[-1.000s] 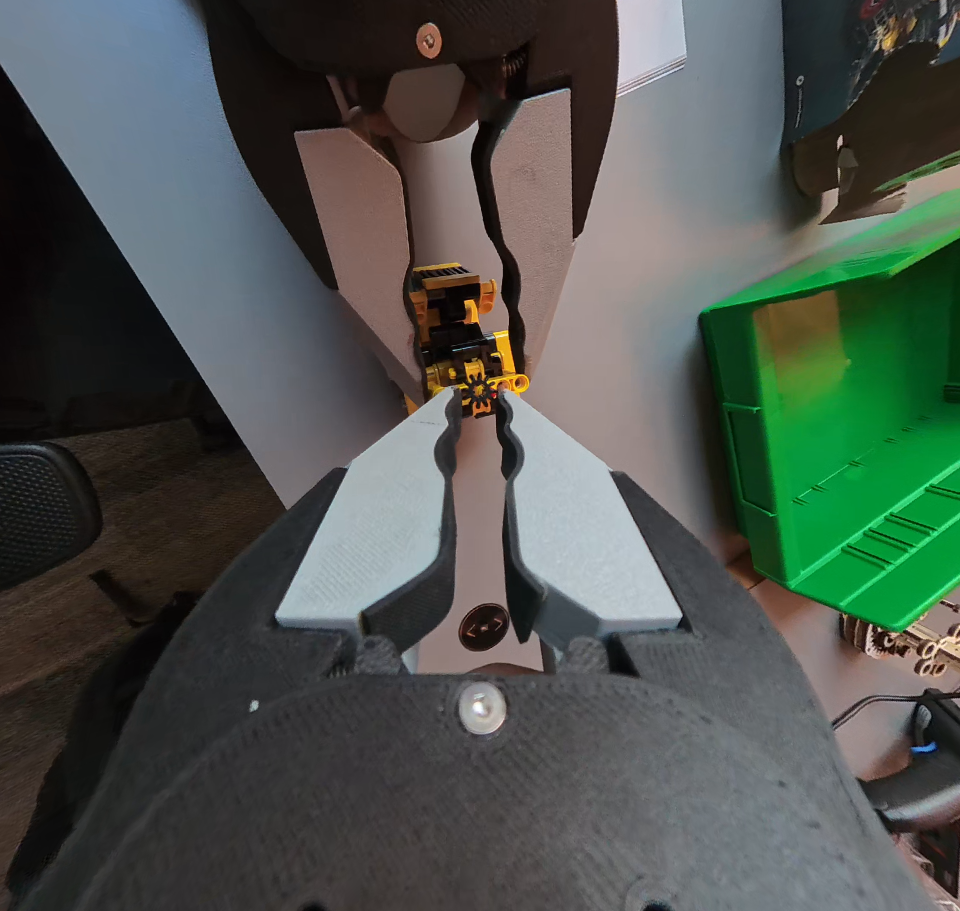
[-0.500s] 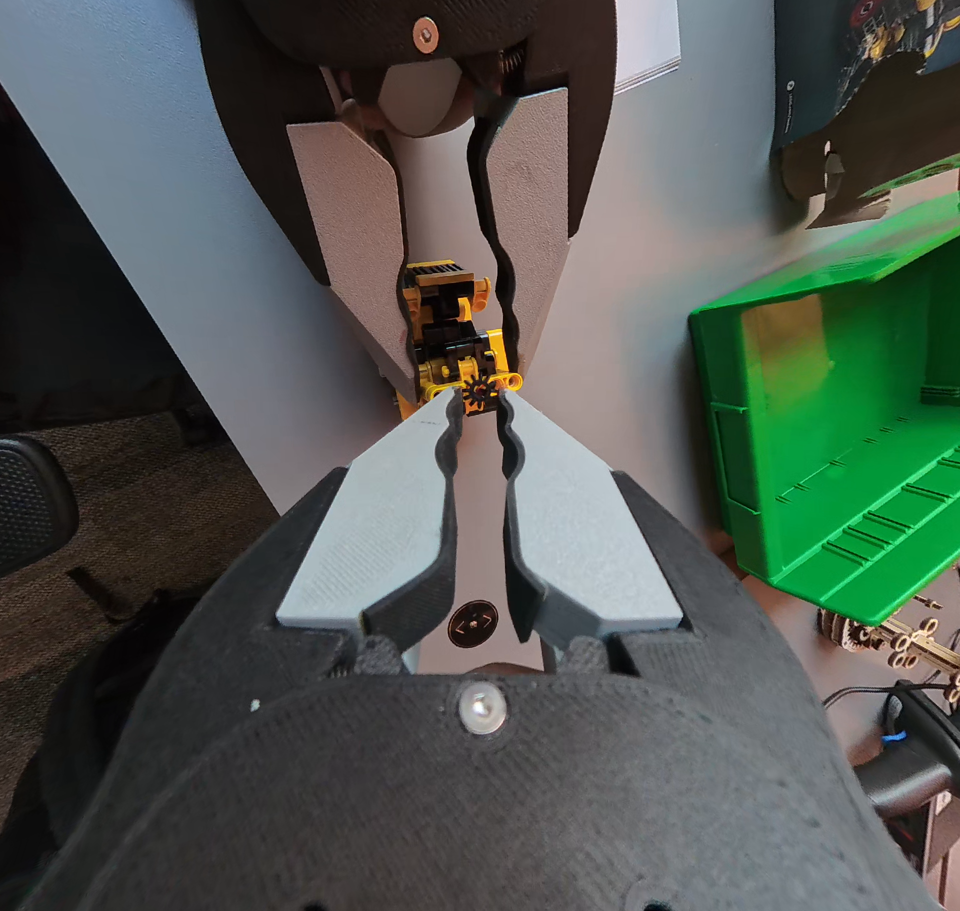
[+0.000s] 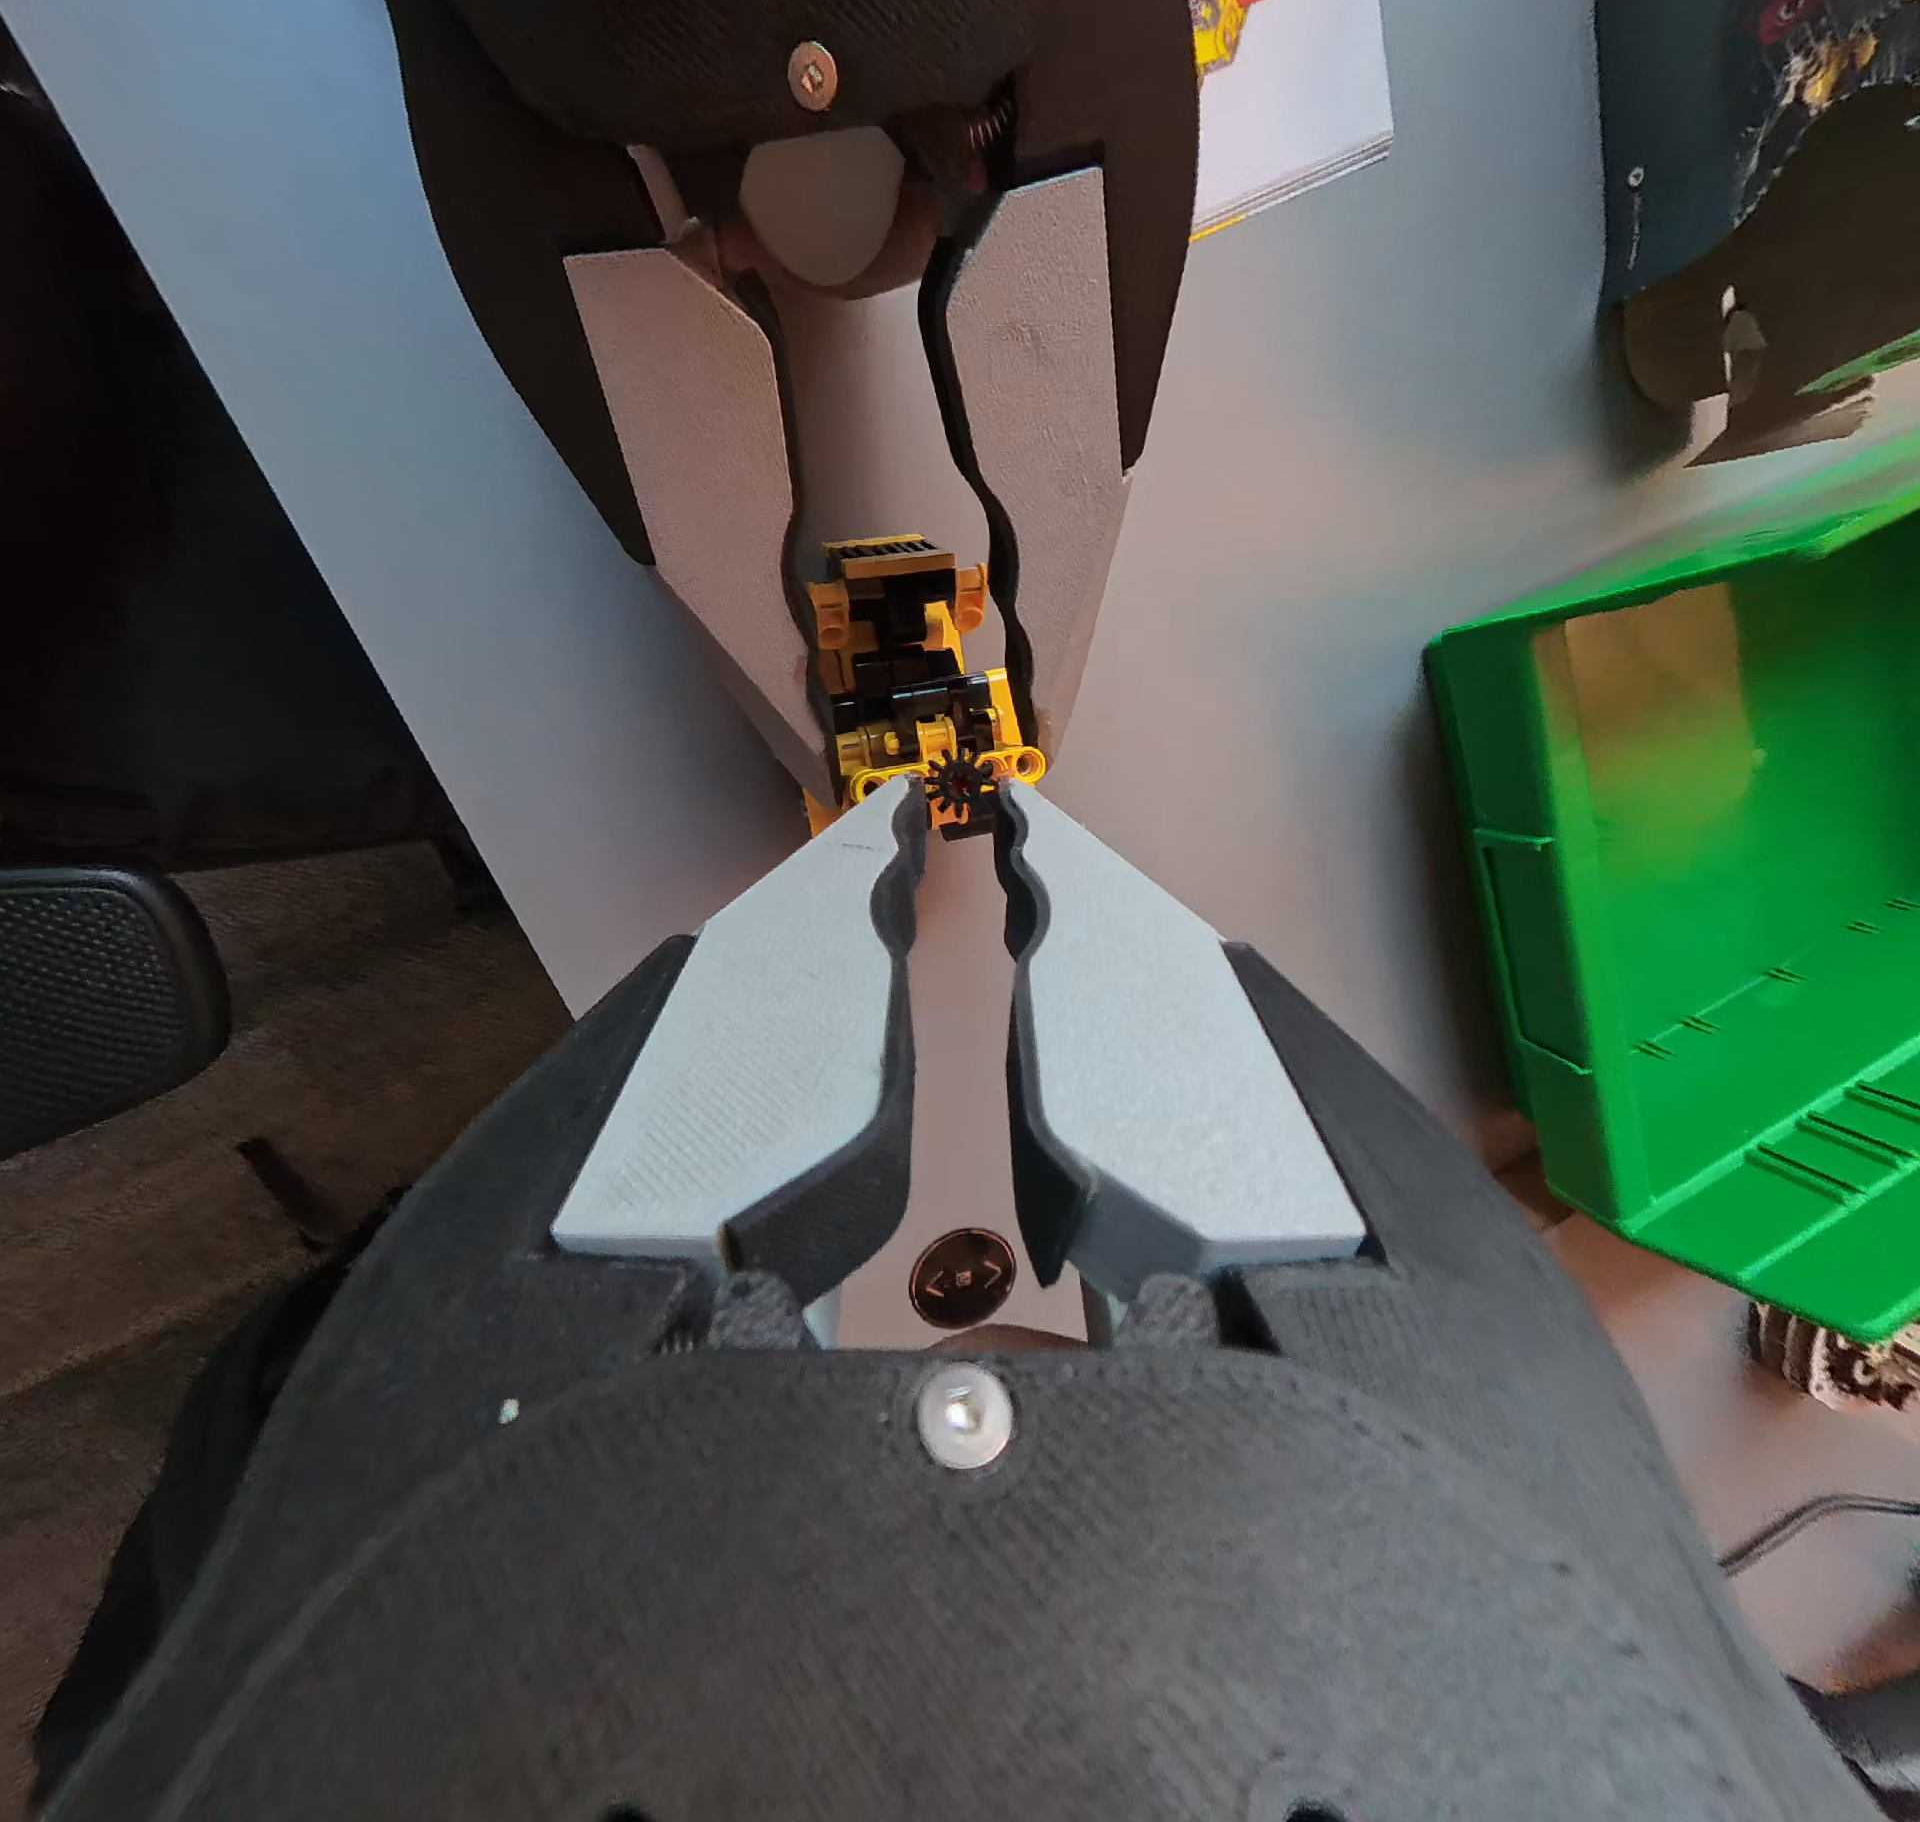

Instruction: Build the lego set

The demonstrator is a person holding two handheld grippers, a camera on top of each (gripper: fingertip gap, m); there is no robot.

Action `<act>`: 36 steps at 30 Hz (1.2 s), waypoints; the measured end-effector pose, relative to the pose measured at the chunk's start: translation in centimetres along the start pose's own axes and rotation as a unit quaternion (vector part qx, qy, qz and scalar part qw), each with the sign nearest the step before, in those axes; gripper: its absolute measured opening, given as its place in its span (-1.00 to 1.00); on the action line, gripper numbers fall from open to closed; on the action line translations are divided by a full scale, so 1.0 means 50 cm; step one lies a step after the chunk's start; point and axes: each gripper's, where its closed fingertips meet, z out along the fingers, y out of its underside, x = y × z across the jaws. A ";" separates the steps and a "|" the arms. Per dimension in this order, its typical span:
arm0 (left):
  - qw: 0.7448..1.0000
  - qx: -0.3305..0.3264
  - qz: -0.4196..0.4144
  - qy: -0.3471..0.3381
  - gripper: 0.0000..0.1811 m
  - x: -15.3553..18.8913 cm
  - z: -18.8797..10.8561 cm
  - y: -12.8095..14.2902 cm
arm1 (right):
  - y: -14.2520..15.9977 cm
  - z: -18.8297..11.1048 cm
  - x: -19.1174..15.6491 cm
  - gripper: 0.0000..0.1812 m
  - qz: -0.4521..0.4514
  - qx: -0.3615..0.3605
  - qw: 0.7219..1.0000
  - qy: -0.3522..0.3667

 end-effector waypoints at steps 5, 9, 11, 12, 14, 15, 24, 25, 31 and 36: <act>1.000 0.000 0.002 -0.001 -0.57 0.000 0.000 0.000 | 0.001 0.000 0.000 -0.89 0.001 0.004 1.000 -0.025; 1.000 0.000 -0.004 0.001 -0.56 -0.002 0.000 0.000 | 0.004 0.002 0.002 -0.89 0.035 -0.003 0.997 -0.071; 1.000 0.000 -0.006 0.003 -0.57 -0.001 0.000 0.000 | 0.004 0.002 0.002 -0.89 0.050 -0.001 0.995 -0.089; 1.000 0.000 -0.005 0.002 -0.57 -0.001 0.000 0.000 | 0.004 0.002 0.002 -0.89 0.053 -0.001 0.994 -0.092; 1.000 0.000 -0.003 0.002 -0.57 -0.001 0.000 0.000 | 0.004 0.002 0.001 -0.89 0.057 -0.011 0.994 -0.093; 1.000 0.000 -0.004 0.002 -0.57 -0.001 0.000 0.000 | 0.004 0.002 0.001 -0.89 0.055 -0.021 0.994 -0.090; 1.000 0.001 -0.012 0.007 -0.57 -0.001 -0.001 0.001 | 0.008 0.007 0.001 -0.90 0.006 -0.126 0.989 -0.079; 1.000 0.001 -0.015 0.010 -0.57 -0.002 -0.001 0.001 | 0.008 0.007 0.001 -0.89 0.005 -0.132 0.988 -0.078; 1.000 0.001 -0.017 0.010 -0.57 -0.002 -0.001 0.001 | 0.008 0.008 0.001 -0.90 0.024 -0.136 0.988 -0.070; 1.000 0.001 -0.009 0.007 -0.57 0.000 -0.001 0.001 | 0.010 0.008 -0.001 -0.90 -0.008 -0.140 0.989 -0.048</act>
